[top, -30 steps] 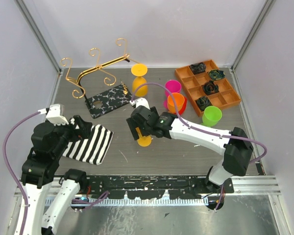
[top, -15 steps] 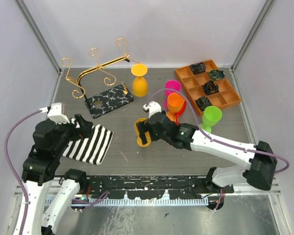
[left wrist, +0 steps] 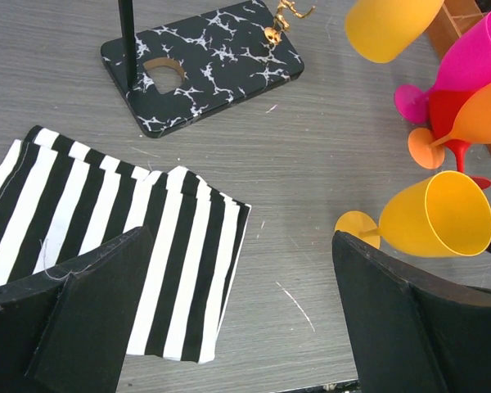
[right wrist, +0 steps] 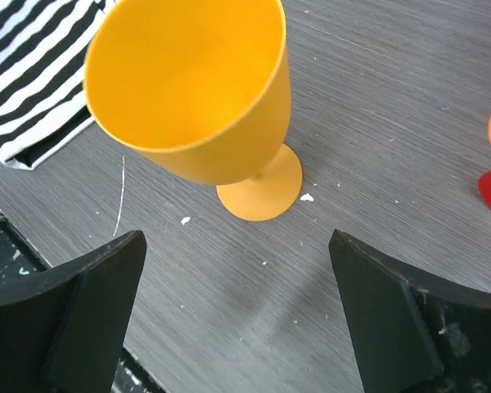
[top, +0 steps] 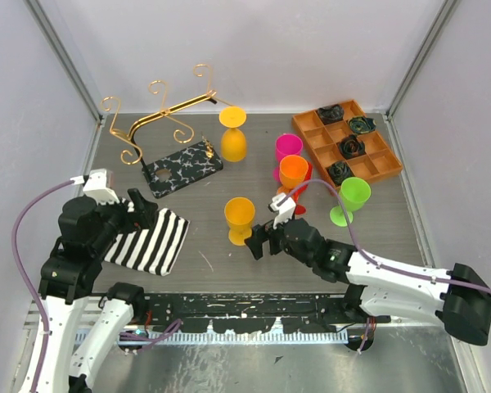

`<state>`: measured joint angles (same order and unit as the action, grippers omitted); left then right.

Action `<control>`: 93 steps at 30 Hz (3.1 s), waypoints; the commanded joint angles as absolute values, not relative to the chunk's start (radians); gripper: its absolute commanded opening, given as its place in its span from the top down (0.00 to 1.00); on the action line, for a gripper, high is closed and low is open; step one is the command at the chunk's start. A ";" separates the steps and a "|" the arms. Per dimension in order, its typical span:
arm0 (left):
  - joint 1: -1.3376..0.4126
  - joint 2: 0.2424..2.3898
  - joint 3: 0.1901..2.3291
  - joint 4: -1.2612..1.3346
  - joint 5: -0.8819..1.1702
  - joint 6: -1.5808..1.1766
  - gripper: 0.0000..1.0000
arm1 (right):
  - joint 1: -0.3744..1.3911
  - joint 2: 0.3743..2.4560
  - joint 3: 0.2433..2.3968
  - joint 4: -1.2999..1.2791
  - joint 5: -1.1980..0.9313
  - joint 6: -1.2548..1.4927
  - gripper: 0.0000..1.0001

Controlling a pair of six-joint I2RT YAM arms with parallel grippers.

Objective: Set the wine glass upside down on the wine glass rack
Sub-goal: Move the wine glass to the center of the board, then pick up the wine glass at the center of the board.

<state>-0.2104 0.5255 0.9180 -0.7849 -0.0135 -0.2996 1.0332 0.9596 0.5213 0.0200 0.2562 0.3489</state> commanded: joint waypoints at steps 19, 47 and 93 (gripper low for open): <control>-0.212 0.527 0.895 -0.758 -0.033 -0.278 0.01 | 1.038 1.651 0.155 1.671 0.244 0.172 0.14; -0.212 0.560 0.892 -0.757 0.011 -0.270 0.02 | 1.038 1.963 0.376 1.700 0.290 -0.021 0.38; -0.212 0.514 0.949 -0.713 0.251 -0.479 0.09 | 1.038 1.476 0.240 1.646 0.089 0.032 0.99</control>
<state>-0.2104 0.5053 0.8959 -0.7540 0.1371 -0.3893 1.0332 1.6188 0.2447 1.5406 0.1547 0.0135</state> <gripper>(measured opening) 0.956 0.206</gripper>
